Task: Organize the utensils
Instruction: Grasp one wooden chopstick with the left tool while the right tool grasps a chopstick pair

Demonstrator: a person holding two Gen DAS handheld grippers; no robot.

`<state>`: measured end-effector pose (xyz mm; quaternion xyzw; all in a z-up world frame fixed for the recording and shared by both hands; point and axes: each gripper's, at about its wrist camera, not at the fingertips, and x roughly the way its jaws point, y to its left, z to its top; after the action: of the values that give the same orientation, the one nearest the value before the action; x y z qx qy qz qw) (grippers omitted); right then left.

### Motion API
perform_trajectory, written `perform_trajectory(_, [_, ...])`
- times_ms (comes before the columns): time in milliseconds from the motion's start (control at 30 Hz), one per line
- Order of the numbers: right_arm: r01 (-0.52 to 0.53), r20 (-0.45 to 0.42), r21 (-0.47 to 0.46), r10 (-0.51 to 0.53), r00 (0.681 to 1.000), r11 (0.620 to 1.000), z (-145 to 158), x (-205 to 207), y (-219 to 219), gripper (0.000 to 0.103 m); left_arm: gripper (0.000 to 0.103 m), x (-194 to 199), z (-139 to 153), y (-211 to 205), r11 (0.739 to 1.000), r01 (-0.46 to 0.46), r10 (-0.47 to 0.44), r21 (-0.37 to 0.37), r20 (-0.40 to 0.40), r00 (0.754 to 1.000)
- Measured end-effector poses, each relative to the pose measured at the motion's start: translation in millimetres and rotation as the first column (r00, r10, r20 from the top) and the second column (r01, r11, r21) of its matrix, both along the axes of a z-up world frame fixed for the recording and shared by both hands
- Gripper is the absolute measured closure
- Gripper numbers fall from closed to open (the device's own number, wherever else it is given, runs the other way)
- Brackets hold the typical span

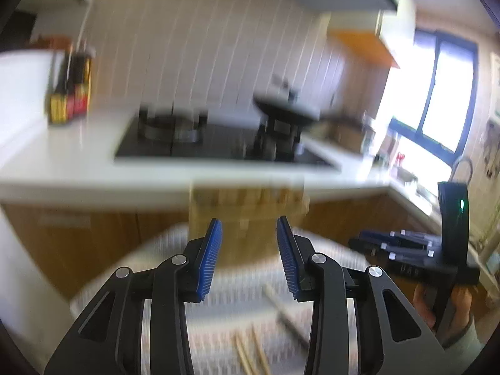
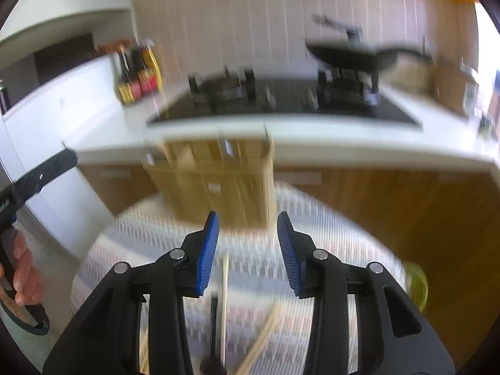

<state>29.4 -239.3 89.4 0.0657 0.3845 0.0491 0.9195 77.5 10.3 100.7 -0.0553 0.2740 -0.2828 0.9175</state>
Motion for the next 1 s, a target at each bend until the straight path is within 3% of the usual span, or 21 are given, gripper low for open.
perform_trajectory(100, [0.009, -0.135, 0.051, -0.002, 0.991, 0.999, -34, -5, -6, 0.067, 0.068, -4, -42, -3, 0.996, 0.036, -0.021, 0.086, -0.163, 0.986])
perform_trajectory(167, [0.019, -0.220, 0.082, -0.001, 0.976, 0.996, -57, -7, -11, 0.067, 0.068, -8, -78, -9, 0.980, 0.091, -0.041, 0.177, -0.271, 0.962])
perform_trajectory(267, [0.046, -0.330, 0.162, 0.010, 0.944, 0.986, -90, -10, -15, 0.067, 0.068, -16, -116, -16, 0.950, 0.175, -0.078, 0.257, -0.348, 0.934])
perform_trajectory(333, [0.069, -0.369, 0.155, -0.007, 0.929, 0.986, -103, -14, -14, 0.068, 0.068, -20, -136, -17, 0.935, 0.225, -0.098, 0.273, -0.410, 0.907])
perform_trajectory(533, [0.092, -0.402, 0.111, -0.040, 0.915, 0.989, -118, -22, -5, 0.072, 0.068, -38, -151, -20, 0.890, 0.307, -0.141, 0.337, -0.437, 0.888])
perform_trajectory(767, [0.101, -0.411, 0.071, -0.063, 0.909, 0.992, -126, -23, 0, 0.074, 0.069, -40, -161, -33, 0.859, 0.321, -0.116, 0.398, -0.459, 0.881])
perform_trajectory(900, [0.082, -0.399, -0.011, -0.079, 0.914, 0.997, -126, -21, 13, 0.074, 0.076, -39, -161, -38, 0.845, 0.315, -0.099, 0.432, -0.453, 0.886])
perform_trajectory(1000, [0.059, -0.383, -0.094, -0.091, 0.919, 0.994, -127, -20, 28, 0.083, 0.077, -37, -162, -41, 0.841, 0.313, -0.094, 0.442, -0.450, 0.888])
